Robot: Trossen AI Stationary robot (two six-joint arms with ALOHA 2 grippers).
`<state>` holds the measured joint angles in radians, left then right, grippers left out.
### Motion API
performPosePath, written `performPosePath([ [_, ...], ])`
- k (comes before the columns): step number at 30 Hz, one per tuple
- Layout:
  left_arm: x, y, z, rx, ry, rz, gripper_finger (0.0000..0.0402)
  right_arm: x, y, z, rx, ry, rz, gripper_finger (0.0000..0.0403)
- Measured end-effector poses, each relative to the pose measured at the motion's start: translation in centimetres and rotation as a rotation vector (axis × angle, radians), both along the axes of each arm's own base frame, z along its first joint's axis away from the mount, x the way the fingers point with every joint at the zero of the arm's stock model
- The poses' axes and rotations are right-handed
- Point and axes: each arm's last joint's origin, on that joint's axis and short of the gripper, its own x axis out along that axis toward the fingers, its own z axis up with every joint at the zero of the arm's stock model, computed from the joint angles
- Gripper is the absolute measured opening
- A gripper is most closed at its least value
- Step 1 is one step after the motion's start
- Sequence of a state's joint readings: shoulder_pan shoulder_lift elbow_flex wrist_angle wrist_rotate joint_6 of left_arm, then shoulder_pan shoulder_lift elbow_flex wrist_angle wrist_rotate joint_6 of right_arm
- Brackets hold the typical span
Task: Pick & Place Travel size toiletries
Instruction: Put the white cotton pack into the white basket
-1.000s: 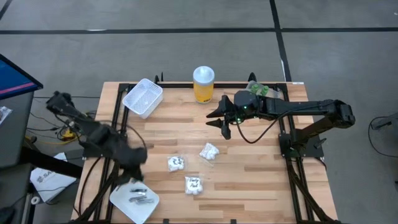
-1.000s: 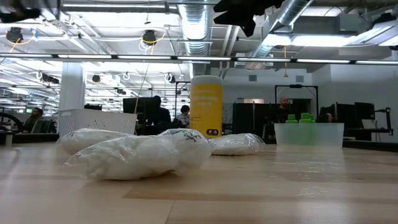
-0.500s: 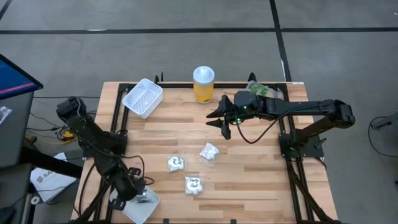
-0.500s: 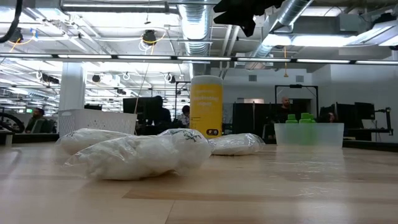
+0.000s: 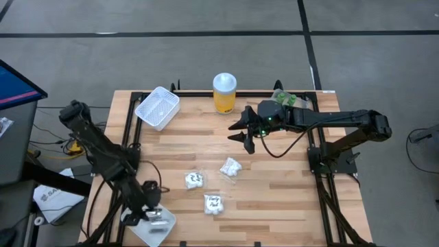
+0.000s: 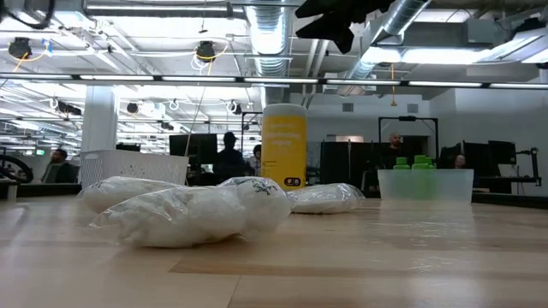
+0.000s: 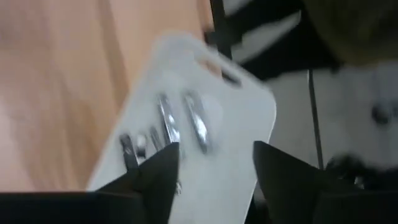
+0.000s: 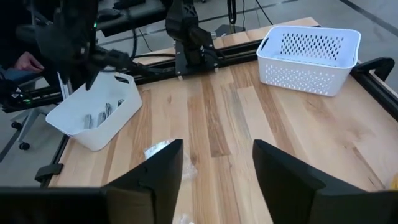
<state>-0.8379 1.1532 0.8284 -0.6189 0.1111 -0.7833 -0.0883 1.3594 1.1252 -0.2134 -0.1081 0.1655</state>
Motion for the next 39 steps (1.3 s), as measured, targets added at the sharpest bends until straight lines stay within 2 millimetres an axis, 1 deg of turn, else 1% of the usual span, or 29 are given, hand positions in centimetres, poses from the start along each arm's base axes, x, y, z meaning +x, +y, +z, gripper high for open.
performPosePath([
  [2, 0.2, 1.0, 0.8, -0.002, -0.057, 0.1, 0.0222, 0.0, 0.0, -0.1, 0.001, 0.006, 0.0, 0.0198],
  [4, 0.5, 2.4, 1.8, -0.009, -0.119, 0.213, 0.0234, -0.1, 0.0, -0.1, 0.002, 0.016, 0.0, 0.0207],
  [7, 0.9, 4.7, 3.3, -0.009, -0.239, 0.362, 0.0238, -0.1, 0.0, -0.3, 0.003, 0.03, 0.0, 0.0217],
  [11, 0.9, 7.8, 5.4, 0.016, -0.442, 0.498, 0.0243, -0.2, 0.0, -0.5, 0.005, 0.056, -0.001, 0.0222],
  [13, 1.0, 9.2, 6.2, 0.058, -0.535, 0.552, 0.0251, -0.3, 0.0, -0.6, 0.006, 0.072, -0.001, 0.0222],
  [15, 1.3, 10.3, 6.9, 0.11, -0.625, 0.571, 0.0261, -0.4, 0.0, -0.7, 0.007, 0.087, -0.001, 0.0222],
  [18, 2.4, 11.6, 7.2, 0.208, -0.7, 0.586, 0.0278, -0.5, 0.0, -0.9, 0.006, 0.111, -0.008, 0.0222],
  [20, 3.6, 12.3, 6.8, 0.256, -0.699, 0.613, 0.0288, -0.6, 0.0, -1.1, 0.001, 0.132, -0.02, 0.0222],
  [22, 4.9, 12.9, 6.0, 0.27, -0.649, 0.62, 0.0293, -0.7, 0.0, -1.3, -0.001, 0.154, -0.025, 0.0222],
  [26, 7.7, 13.4, 3.3, 0.255, -0.494, 0.552, 0.0292, -1.0, -0.2, -1.7, 0.004, 0.201, -0.035, 0.0222],
  [30, 9.9, 13.1, 0.2, 0.267, -0.36, 0.432, 0.029, -1.4, -0.7, -1.4, 0.013, 0.205, -0.041, 0.0222],
  [32, 10.7, 12.8, -1.2, 0.269, -0.308, 0.392, 0.029, -1.8, -1.0, -1.0, 0.016, 0.192, -0.041, 0.0221],
  [34, 11.2, 12.7, -2.0, 0.26, -0.276, 0.376, 0.0291, -2.3, -1.1, -1.0, 0.019, 0.213, -0.047, 0.0221],
  [36, 11.7, 12.7, -2.2, 0.248, -0.295, 0.377, 0.0291, -2.7, -1.3, -1.0, 0.018, 0.236, -0.05, 0.0221],
  [39, 11.8, 12.8, -2.2, 0.294, -0.318, 0.338, 0.0291, -3.1, -1.4, -1.2, 0.01, 0.279, -0.047, 0.0221],
])
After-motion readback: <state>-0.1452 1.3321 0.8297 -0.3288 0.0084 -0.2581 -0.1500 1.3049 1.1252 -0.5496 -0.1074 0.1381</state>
